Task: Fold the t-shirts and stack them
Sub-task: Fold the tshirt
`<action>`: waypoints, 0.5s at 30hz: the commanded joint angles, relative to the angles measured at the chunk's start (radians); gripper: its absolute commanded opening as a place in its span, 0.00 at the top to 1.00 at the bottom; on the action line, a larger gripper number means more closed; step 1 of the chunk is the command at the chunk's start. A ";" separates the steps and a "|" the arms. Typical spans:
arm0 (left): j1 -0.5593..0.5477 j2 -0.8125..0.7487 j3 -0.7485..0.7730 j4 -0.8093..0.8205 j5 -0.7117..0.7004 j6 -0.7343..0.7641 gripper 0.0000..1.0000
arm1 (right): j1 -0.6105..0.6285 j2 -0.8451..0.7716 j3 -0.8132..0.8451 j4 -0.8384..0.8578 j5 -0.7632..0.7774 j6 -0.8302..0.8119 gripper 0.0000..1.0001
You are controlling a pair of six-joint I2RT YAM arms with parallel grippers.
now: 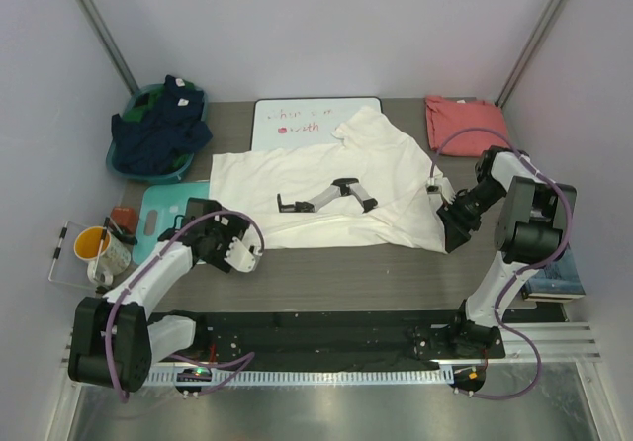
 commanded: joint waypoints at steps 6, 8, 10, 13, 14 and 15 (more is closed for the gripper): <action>0.005 -0.014 0.043 -0.153 0.007 0.035 0.26 | -0.002 0.032 0.021 -0.151 -0.067 -0.039 0.43; 0.007 -0.013 0.029 -0.152 0.005 0.041 0.31 | -0.002 0.042 0.022 -0.144 -0.077 -0.034 0.43; 0.007 -0.010 0.004 -0.135 0.001 0.051 0.32 | -0.002 0.054 0.025 -0.130 -0.091 -0.025 0.43; 0.005 -0.002 -0.022 -0.095 -0.001 0.054 0.33 | -0.002 0.063 0.030 -0.105 -0.099 -0.008 0.43; 0.007 0.007 -0.023 -0.091 -0.001 0.054 0.34 | -0.002 0.068 0.031 -0.099 -0.100 -0.007 0.43; 0.007 0.012 -0.026 -0.088 -0.002 0.054 0.36 | -0.002 0.068 0.031 -0.086 -0.102 0.001 0.43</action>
